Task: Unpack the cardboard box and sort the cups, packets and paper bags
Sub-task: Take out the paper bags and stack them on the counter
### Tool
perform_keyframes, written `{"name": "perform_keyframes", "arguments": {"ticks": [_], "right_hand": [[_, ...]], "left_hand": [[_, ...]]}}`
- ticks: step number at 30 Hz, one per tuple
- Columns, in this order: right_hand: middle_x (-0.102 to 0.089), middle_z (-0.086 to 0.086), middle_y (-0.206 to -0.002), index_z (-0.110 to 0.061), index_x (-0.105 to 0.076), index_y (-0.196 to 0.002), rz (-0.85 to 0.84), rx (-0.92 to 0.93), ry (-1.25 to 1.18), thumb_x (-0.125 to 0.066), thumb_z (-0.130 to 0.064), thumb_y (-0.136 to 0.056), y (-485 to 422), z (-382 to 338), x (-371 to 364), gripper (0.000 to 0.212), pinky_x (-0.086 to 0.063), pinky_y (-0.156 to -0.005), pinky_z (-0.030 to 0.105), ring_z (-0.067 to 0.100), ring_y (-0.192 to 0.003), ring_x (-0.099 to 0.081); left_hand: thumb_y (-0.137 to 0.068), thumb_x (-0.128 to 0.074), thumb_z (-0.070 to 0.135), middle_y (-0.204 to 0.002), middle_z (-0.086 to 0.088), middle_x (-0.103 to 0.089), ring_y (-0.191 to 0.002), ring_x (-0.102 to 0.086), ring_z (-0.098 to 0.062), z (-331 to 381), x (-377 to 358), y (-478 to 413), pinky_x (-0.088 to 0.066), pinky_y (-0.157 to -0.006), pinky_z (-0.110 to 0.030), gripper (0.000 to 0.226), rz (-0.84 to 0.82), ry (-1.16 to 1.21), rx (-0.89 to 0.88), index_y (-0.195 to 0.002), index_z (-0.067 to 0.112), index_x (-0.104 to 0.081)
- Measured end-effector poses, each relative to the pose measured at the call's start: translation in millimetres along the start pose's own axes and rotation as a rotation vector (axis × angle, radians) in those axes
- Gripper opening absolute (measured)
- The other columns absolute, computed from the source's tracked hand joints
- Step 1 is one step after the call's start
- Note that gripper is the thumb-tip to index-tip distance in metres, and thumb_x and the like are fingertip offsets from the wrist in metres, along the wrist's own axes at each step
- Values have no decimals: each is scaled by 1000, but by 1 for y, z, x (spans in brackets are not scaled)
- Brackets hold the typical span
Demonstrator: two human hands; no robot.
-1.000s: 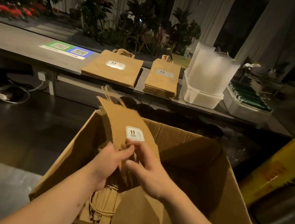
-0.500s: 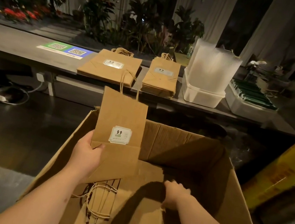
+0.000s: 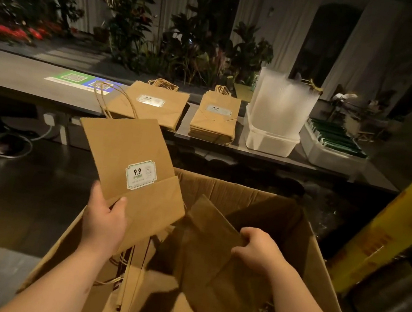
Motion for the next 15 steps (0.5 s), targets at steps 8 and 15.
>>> {"name": "perform_keyframes", "arguments": {"ticks": [8, 15], "right_hand": [[-69, -11, -108, -41, -64, -104, 89, 221, -428, -69, -14, -95, 40, -65, 28, 29, -61, -83, 31, 10, -99, -68], [-70, -7, -84, -27, -69, -87, 248, 238, -530, -63, -12, -94, 65, -131, 1, 18, -62, -78, 32, 11, -84, -67]], "left_hand": [[-102, -58, 19, -129, 15, -54, -127, -48, -15, -6, -23, 8, -44, -108, -56, 52, -276, -103, 45, -146, 39, -40], [-103, -56, 16, -130, 12, -55, -124, -52, -15, -11, -21, 7, -47, -106, -45, 53, -261, -38, 90, -149, 34, -38]]}}
Point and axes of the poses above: each hand's wrist, its own y-axis away from the middle knuckle, its own x-axis out of the back of the hand, z = x × y, the point moved 6 cm from there along -y, towards the middle knuckle
